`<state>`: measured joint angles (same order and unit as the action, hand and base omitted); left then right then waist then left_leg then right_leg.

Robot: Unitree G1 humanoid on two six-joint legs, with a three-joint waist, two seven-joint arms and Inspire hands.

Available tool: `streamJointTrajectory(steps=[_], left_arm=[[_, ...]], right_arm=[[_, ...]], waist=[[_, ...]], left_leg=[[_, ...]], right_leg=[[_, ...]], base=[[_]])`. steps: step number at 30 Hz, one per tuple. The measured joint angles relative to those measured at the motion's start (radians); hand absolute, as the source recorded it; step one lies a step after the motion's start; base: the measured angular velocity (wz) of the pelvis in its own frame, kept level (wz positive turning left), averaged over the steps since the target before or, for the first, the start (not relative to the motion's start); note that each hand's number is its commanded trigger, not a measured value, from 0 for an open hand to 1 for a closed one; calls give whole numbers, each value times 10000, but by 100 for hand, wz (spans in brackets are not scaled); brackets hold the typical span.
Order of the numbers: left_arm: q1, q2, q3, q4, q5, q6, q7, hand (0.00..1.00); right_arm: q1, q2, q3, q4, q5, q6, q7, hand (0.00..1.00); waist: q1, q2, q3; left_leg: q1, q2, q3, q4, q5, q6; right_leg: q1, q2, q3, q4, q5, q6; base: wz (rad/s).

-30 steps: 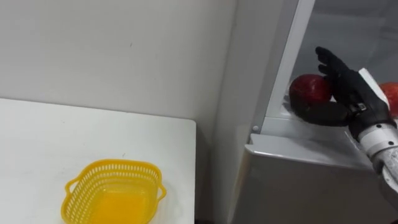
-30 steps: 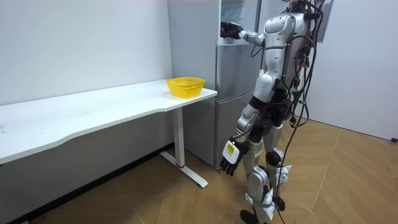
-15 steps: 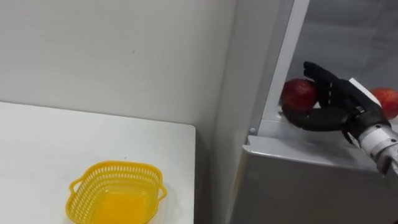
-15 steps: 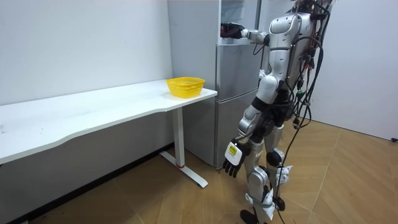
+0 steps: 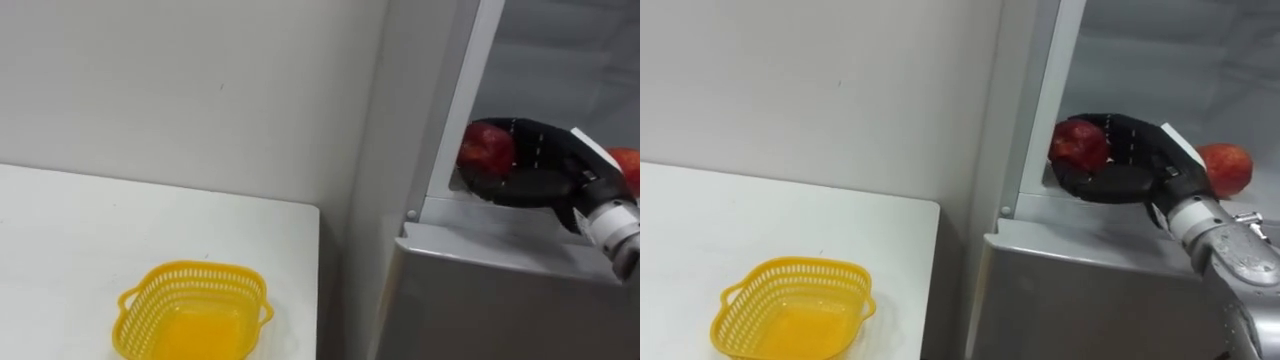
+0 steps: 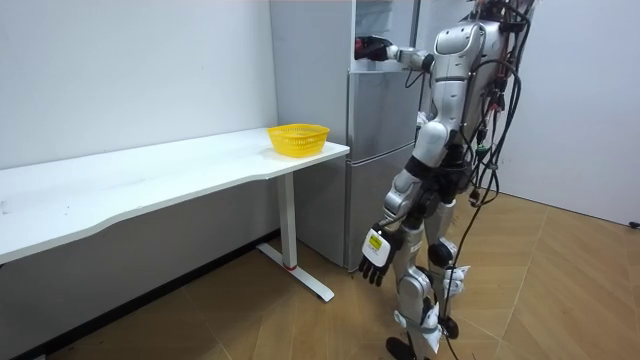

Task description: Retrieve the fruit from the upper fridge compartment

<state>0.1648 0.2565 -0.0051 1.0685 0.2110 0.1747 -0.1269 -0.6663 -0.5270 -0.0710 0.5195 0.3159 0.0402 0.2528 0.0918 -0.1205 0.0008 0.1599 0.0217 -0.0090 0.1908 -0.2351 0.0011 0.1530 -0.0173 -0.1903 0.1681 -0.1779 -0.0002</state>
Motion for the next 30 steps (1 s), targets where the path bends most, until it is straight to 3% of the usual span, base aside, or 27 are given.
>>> streamJointTrajectory(steps=[10, 14, 19, 25, 30], left_arm=[[40, -12, -73, -6, 24, -4, 84, 0], [37, -20, -91, -140, 25, 10, 141, 0], [54, -51, -156, -94, -26, -104, 302, 0], [-6, -509, -275, 114, -36, -332, 616, 0], [64, -572, -283, 127, -23, -651, 741, 0]], right_arm=[[-10, 262, 99, -226, 56, -183, -941, 100], [332, 282, 122, -1042, -78, -4, -1447, 100], [1649, 903, 97, -3169, -230, 16, -2675, 100], [3491, 2020, 174, -5545, -1077, -291, -3521, 100], [3760, 2311, 527, -5853, -1938, -387, -4326, 100]], waist=[[7, 57, 50], [2, 60, 41], [-70, 291, -47], [-157, 734, -14], [-81, 846, -11]], left_leg=[[-9, 3, 24, -31, 0, 0], [-202, -1, 23, -35, -1, 0], [-242, -10, 46, 21, 0, 0], [-269, -18, 79, 20, 1, -1], [-347, 10, 101, 65, 11, -19]], right_leg=[[15, 3, -38, -15, 0, 0], [-139, 0, -44, 13, 1, 2], [-143, -10, -23, 8, 2, 3], [-187, -16, -9, 36, 2, 3], [-349, -9, -10, 196, 10, -14]], base=[[1], [0], [0], [-2], [0]])
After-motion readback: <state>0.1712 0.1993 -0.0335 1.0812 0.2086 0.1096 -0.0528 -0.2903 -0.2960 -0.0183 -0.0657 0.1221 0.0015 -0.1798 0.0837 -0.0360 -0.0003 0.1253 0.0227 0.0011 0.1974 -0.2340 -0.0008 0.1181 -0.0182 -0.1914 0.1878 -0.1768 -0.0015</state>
